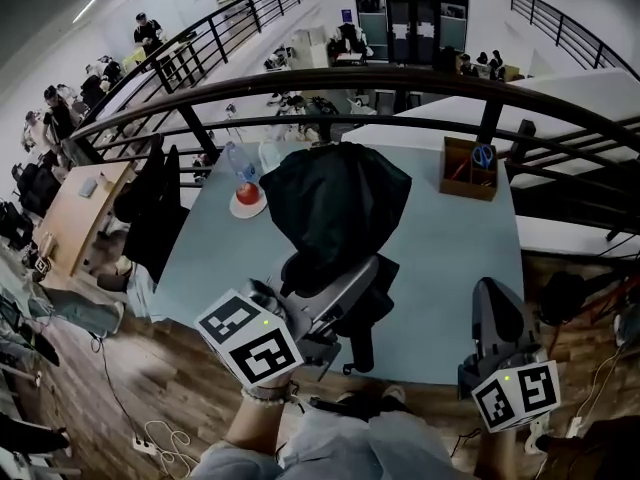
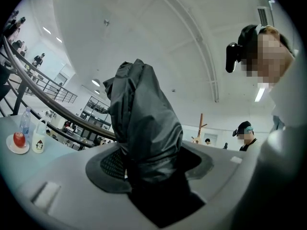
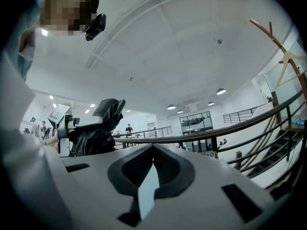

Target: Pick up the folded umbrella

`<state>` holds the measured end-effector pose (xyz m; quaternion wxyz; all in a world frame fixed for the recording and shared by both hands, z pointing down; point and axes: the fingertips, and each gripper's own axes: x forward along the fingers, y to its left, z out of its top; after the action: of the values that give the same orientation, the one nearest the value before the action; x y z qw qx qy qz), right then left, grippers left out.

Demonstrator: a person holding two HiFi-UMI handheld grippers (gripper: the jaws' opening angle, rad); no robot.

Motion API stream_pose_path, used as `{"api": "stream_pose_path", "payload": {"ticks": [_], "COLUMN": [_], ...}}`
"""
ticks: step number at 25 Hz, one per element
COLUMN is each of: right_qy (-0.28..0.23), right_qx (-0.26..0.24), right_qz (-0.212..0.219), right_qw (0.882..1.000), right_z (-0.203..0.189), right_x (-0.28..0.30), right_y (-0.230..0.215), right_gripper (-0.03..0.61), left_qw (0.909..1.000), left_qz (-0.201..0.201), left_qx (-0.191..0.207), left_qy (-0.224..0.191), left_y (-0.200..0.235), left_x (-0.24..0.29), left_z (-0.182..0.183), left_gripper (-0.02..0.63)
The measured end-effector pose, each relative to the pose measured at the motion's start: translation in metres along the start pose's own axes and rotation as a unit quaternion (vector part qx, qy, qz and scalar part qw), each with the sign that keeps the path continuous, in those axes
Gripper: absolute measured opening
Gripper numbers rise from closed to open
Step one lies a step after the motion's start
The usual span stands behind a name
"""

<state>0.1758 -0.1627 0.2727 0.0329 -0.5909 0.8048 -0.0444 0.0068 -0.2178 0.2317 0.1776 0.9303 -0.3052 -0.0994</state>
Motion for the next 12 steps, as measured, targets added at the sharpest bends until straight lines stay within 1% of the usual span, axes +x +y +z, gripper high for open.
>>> {"api": "stream_pose_path", "payload": {"ticks": [6,12], "right_qy": [-0.008,-0.006], "right_qx": [-0.008,-0.01], "right_qz": [-0.007,-0.019], "right_qw": [1.0,1.0], "right_z": [0.003,-0.002], "right_x": [0.013,0.019], "right_y": [0.04,0.072], "right_gripper": [-0.002,-0.002], "left_qw": [0.9997,0.9985], "left_qz": [-0.025,-0.052], "left_qx": [0.008,-0.015], "left_qy": [0.0,0.001], "left_y": [0.009,0.021], "left_x": [-0.033,-0.059], "left_z": [0.004,-0.001], "left_gripper": [0.289,0.288]}}
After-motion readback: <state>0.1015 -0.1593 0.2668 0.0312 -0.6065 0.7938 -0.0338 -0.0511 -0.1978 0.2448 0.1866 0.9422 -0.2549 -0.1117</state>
